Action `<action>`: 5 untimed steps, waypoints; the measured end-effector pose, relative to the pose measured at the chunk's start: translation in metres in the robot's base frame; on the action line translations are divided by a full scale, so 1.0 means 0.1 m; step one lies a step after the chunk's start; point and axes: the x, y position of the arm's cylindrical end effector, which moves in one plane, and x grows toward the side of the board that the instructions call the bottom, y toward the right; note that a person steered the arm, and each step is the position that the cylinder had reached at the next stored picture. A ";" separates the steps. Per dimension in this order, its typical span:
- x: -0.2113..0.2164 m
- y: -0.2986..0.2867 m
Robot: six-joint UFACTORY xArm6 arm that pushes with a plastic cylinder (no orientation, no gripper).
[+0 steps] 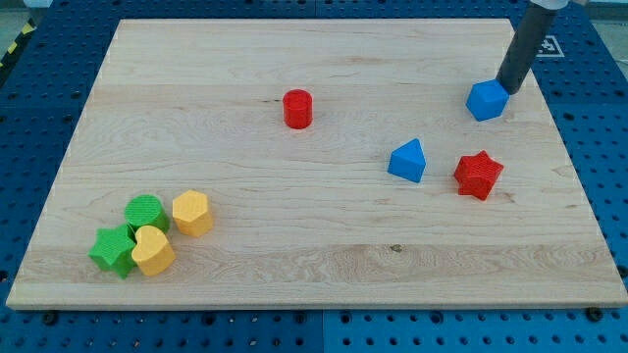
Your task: Slide the blue cube closer to the blue triangle
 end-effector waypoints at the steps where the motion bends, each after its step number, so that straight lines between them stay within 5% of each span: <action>1: 0.00 -0.09; 5: 0.24 -0.05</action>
